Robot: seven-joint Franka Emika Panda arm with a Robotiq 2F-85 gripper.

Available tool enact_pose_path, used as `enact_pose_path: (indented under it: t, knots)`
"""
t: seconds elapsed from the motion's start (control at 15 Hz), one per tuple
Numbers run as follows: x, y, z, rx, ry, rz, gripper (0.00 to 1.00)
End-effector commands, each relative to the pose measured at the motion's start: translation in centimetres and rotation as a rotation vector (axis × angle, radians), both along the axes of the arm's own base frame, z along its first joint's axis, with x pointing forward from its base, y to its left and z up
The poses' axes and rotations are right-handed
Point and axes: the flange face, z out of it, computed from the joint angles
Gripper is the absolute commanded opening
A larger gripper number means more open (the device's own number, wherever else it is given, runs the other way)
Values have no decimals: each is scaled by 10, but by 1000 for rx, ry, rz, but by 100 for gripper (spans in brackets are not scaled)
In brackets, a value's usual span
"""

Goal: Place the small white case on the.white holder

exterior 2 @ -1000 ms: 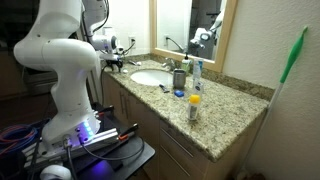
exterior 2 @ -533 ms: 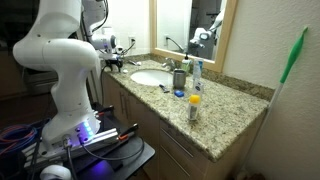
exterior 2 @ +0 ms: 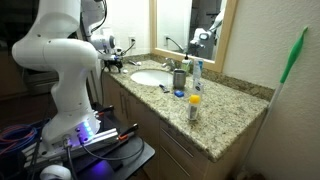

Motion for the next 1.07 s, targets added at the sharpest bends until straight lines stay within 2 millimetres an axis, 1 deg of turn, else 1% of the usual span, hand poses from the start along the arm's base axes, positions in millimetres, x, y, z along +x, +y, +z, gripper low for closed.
enact_pose_path:
  t: [0.0, 0.07, 0.27, 0.53, 0.6, 0.73, 0.8, 0.93, 1.0]
  knots:
    - [2, -6, -22, -43, 21, -21, 68]
    - [3, -7, -20, -48, 26, -28, 62]
    - [3, -12, -18, -63, 36, -42, 40]
    - [0, -8, -16, -56, 44, -33, 13]
    - [-1, -9, -17, -58, 46, -34, 8]
    - [0, -12, -15, -62, 44, -38, 8]
    - [0, -13, -10, -60, 46, -42, 8]
    - [0, -20, 15, -60, 38, -46, 8]
    - [-2, -26, 32, -61, 36, -55, 8]
